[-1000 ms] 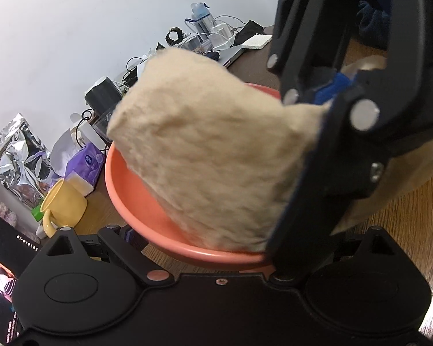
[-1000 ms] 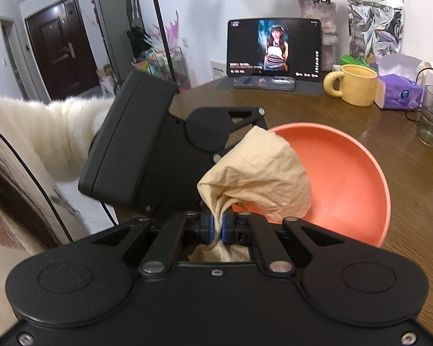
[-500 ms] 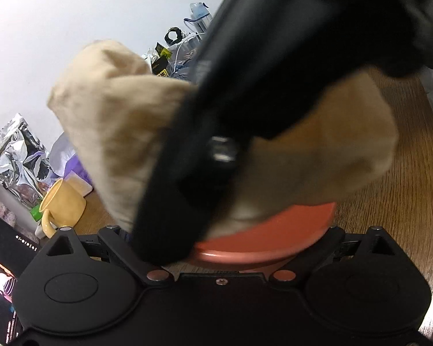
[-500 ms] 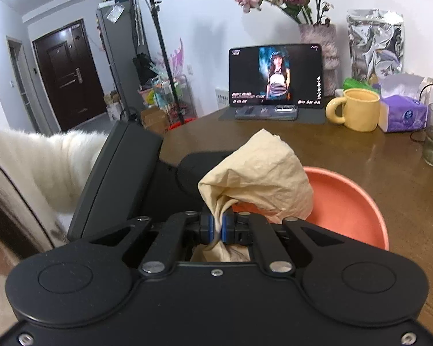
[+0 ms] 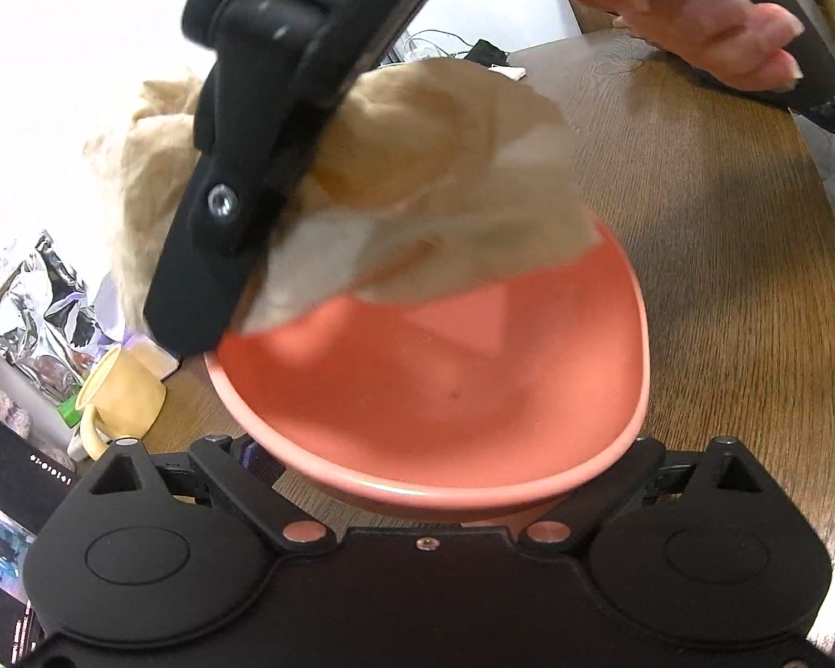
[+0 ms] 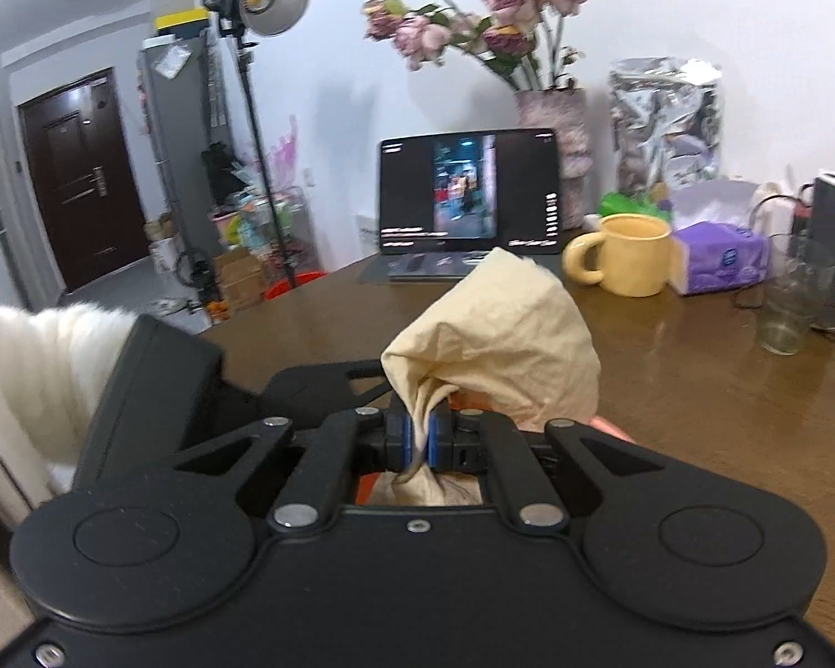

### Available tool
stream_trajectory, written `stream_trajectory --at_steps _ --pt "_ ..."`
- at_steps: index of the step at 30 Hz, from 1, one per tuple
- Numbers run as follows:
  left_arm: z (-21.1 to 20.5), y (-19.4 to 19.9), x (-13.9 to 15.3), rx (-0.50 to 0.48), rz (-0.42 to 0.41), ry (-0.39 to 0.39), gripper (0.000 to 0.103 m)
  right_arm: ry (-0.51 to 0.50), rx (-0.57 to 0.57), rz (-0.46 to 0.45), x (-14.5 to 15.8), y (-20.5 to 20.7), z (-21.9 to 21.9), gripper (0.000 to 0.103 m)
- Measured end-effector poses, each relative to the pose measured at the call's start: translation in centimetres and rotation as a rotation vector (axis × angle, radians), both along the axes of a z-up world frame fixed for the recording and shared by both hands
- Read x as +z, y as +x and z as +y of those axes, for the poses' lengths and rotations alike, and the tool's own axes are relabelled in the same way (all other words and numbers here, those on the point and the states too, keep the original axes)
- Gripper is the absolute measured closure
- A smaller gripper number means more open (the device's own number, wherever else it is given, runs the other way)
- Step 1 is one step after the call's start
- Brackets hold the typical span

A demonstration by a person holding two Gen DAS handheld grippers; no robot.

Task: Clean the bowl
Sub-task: 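Wipe the cloth across the bowl's inner wall with the right gripper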

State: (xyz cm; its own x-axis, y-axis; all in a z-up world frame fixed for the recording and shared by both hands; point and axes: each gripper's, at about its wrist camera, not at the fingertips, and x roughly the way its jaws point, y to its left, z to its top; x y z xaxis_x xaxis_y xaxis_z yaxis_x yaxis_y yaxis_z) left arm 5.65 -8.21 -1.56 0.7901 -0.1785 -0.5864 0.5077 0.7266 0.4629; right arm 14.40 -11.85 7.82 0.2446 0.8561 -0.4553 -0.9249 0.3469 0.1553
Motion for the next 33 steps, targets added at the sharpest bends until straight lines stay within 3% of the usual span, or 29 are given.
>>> stream_trajectory --at_steps 17,20,33 --pt "0.2 2.9 -0.8 0.001 0.006 -0.005 0.008 -0.059 -0.242 -0.025 -0.1 2.4 -3.1 0.097" --pt "3.2 3.0 0.1 0.003 0.010 -0.011 0.008 -0.087 -0.276 -0.026 -0.4 2.4 -3.9 0.097" --pt "4.5 3.5 0.1 0.002 0.009 -0.013 0.008 -0.207 -0.343 -0.026 -1.2 0.8 -6.3 0.097"
